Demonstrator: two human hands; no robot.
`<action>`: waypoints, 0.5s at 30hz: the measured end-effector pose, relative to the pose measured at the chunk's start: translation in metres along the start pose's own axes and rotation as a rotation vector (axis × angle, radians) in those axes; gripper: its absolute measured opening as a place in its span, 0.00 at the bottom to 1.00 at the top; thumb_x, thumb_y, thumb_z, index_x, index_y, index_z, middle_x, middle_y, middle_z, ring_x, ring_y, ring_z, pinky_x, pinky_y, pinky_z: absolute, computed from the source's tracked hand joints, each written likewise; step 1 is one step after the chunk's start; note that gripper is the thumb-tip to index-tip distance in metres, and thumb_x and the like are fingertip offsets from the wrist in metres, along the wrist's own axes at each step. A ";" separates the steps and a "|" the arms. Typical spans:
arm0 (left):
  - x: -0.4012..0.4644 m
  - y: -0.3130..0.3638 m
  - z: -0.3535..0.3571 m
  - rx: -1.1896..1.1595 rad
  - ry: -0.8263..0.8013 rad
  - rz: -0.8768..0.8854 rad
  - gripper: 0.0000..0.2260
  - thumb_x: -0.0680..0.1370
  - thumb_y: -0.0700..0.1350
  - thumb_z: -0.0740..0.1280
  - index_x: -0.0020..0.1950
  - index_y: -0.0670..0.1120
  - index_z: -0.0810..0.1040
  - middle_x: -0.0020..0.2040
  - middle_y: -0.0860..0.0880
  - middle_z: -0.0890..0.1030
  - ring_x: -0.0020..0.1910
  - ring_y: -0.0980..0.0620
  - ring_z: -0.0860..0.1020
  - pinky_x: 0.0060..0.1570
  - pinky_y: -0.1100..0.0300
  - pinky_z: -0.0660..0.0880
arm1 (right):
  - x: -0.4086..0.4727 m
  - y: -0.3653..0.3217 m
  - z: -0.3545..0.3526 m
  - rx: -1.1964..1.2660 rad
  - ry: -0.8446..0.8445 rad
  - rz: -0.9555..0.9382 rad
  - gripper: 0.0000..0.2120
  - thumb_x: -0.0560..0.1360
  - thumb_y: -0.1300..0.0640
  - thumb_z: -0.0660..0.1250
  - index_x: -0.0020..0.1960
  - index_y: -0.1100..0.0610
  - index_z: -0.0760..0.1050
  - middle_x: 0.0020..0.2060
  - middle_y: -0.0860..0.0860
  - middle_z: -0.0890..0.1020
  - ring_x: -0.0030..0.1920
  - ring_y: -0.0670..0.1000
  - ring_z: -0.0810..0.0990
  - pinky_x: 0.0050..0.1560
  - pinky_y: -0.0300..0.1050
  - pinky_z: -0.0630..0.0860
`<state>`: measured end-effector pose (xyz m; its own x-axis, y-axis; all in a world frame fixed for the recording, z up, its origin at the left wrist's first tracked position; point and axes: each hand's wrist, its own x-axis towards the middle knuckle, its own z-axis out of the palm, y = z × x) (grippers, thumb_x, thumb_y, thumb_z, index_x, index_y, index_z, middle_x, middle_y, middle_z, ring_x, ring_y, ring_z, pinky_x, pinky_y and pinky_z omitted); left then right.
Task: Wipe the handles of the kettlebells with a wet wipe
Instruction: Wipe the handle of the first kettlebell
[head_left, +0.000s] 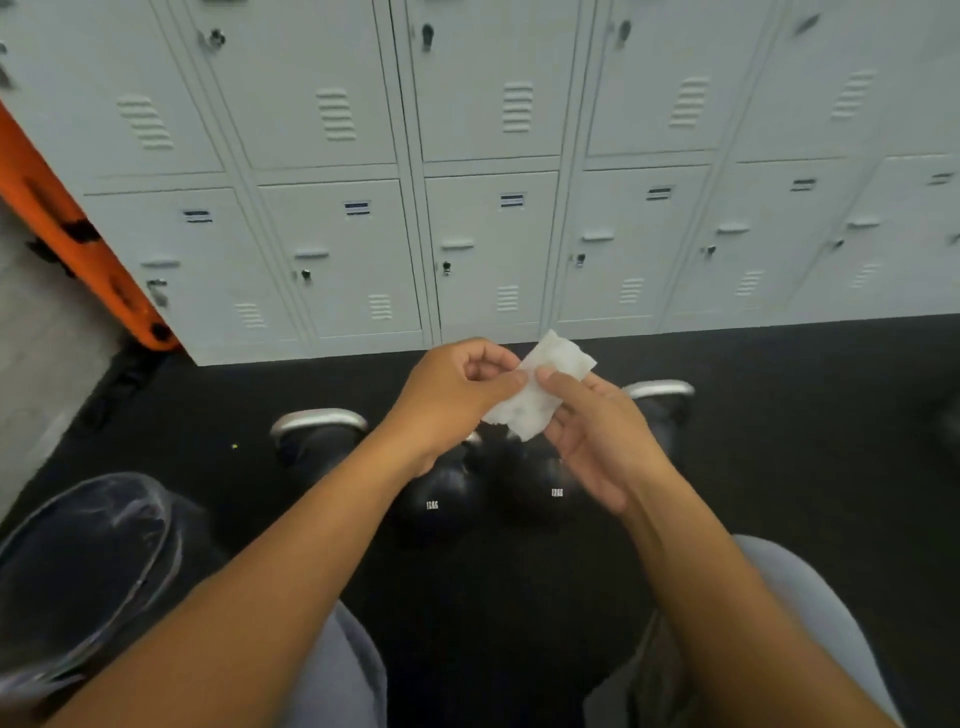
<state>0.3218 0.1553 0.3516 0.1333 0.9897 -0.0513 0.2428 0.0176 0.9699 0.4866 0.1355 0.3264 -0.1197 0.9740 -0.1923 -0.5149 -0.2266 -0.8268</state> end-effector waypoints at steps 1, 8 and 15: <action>-0.001 0.005 0.005 0.008 -0.010 0.005 0.02 0.78 0.45 0.75 0.50 0.51 0.85 0.45 0.50 0.87 0.46 0.50 0.86 0.50 0.54 0.83 | -0.005 -0.004 -0.004 0.011 0.008 -0.001 0.12 0.84 0.65 0.63 0.66 0.66 0.77 0.60 0.63 0.85 0.62 0.59 0.85 0.65 0.51 0.81; 0.000 -0.006 0.038 -0.182 -0.028 -0.028 0.07 0.79 0.47 0.74 0.55 0.50 0.82 0.48 0.49 0.86 0.47 0.52 0.85 0.48 0.56 0.82 | -0.020 -0.011 -0.015 -0.009 0.168 -0.078 0.09 0.83 0.64 0.66 0.60 0.65 0.80 0.54 0.62 0.87 0.55 0.58 0.87 0.55 0.50 0.85; 0.036 0.000 0.078 -0.112 -0.148 0.084 0.06 0.76 0.53 0.76 0.49 0.52 0.85 0.45 0.53 0.87 0.47 0.52 0.85 0.48 0.54 0.83 | -0.032 -0.057 -0.035 -0.206 0.304 -0.138 0.05 0.79 0.66 0.70 0.54 0.64 0.83 0.49 0.59 0.88 0.51 0.57 0.88 0.57 0.53 0.84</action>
<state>0.4014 0.1801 0.3313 0.2900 0.9570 0.0043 0.1176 -0.0401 0.9922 0.5494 0.1172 0.3607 0.2114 0.9579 -0.1940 -0.3235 -0.1187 -0.9387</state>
